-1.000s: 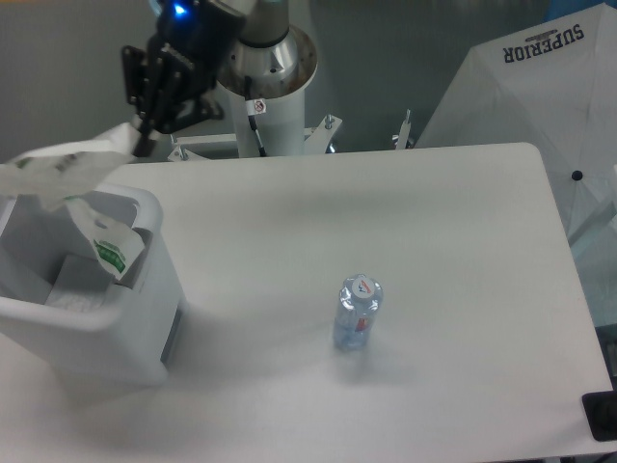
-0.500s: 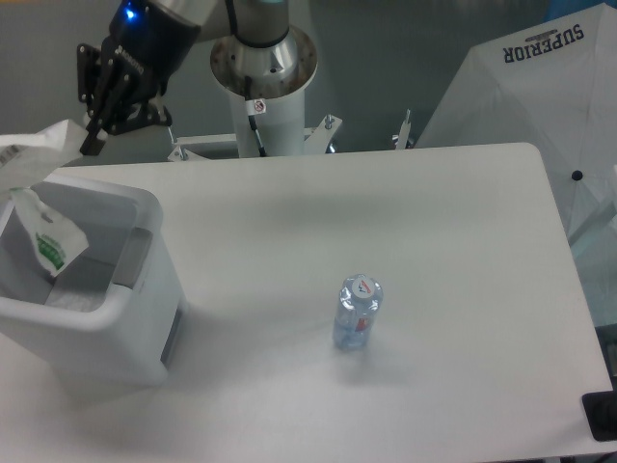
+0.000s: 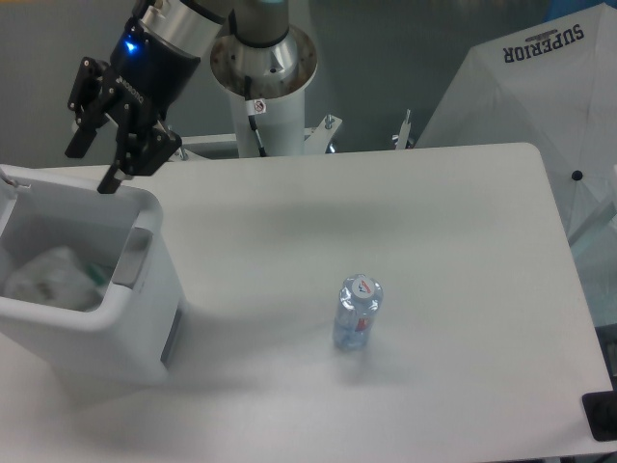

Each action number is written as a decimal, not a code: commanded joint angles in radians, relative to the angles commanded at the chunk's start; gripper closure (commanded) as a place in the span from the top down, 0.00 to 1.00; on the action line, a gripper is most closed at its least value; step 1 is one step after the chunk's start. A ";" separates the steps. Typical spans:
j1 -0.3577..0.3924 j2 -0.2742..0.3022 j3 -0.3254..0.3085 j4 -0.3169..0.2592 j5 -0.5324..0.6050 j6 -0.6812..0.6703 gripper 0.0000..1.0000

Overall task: Place the trash in the trash can
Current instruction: 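Move the open gripper over the clear water bottle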

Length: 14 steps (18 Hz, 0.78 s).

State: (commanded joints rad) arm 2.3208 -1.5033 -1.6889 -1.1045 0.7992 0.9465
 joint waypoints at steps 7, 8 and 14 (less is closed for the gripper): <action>0.216 -0.023 -0.011 0.006 0.002 0.000 1.00; 0.244 -0.028 -0.012 0.006 0.002 0.000 1.00; 0.397 -0.097 -0.018 0.011 0.003 0.008 1.00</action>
State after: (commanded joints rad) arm 2.7180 -1.5998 -1.7073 -1.0937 0.8023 0.9541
